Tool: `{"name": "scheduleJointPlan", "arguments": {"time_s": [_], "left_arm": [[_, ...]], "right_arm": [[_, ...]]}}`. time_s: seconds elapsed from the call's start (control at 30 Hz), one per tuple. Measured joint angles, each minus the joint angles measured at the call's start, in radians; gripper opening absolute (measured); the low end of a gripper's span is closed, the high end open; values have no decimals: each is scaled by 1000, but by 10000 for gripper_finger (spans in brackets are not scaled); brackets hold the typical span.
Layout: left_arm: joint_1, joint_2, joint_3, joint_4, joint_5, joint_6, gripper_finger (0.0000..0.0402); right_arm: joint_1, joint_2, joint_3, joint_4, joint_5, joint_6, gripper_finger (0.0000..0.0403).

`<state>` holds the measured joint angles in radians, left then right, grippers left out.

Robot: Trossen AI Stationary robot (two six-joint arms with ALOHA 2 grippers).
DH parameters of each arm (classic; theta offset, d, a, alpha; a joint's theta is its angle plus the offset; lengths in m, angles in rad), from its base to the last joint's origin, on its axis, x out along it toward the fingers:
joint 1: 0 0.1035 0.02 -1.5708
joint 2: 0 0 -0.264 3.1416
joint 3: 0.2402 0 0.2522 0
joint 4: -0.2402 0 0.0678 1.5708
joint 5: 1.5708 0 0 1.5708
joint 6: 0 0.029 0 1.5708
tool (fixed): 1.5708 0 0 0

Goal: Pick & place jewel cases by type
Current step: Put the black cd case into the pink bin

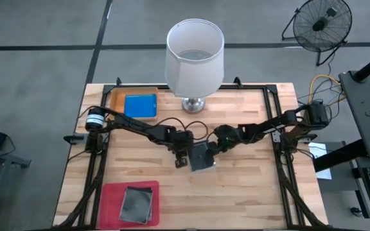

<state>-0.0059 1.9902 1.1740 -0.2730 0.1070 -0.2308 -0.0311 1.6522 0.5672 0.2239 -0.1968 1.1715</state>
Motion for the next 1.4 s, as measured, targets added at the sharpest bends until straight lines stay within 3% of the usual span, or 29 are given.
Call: {"name": "scheduleJointPlan", "arguments": {"time_s": [0.5,1.4], "left_arm": [[10,25,42,-51,8,24,0],[10,25,39,-46,3,-8,0]], "right_arm": [[10,-64,5,-26,-63,12,242],[23,-146,12,-65,-43,19,242]]}}
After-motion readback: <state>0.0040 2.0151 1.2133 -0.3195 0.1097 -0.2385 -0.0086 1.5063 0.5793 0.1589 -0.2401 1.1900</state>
